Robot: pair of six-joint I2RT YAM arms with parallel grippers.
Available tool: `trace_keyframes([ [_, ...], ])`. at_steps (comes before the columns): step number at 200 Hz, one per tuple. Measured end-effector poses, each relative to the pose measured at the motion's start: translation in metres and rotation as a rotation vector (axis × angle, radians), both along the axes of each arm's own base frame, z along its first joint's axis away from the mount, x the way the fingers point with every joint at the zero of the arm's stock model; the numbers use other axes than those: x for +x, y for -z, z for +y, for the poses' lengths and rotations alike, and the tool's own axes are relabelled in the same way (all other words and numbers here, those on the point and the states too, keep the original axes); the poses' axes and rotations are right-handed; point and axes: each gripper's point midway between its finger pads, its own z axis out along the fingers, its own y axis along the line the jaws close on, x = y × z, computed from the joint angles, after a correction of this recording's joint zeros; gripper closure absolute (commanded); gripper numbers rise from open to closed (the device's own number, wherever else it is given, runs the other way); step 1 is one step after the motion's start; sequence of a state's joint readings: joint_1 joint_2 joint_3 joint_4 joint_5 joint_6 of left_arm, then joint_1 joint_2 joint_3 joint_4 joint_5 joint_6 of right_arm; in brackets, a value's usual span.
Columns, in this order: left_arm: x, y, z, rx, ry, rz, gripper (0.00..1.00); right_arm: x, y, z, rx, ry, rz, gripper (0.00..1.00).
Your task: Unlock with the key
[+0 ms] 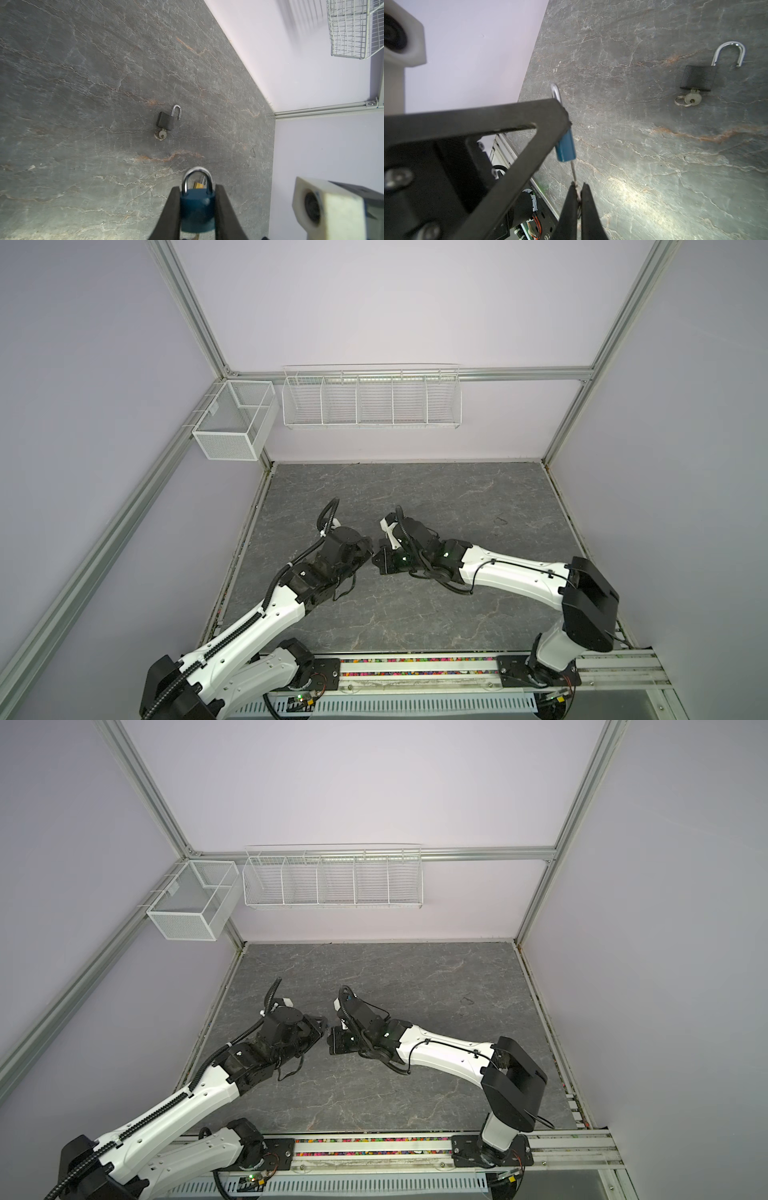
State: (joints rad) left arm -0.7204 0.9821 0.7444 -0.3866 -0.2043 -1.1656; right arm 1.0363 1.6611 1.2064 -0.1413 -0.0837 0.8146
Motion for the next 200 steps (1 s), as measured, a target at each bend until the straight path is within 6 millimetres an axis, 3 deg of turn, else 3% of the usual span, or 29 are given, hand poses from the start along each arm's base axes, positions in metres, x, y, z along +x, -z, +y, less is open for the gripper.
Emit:
trace_keyframes([
  [200,0.0048,0.0029,-0.0036,0.011,-0.002,0.010,1.00,0.0062,-0.0003,0.0006,-0.007,0.029,0.050,0.94],
])
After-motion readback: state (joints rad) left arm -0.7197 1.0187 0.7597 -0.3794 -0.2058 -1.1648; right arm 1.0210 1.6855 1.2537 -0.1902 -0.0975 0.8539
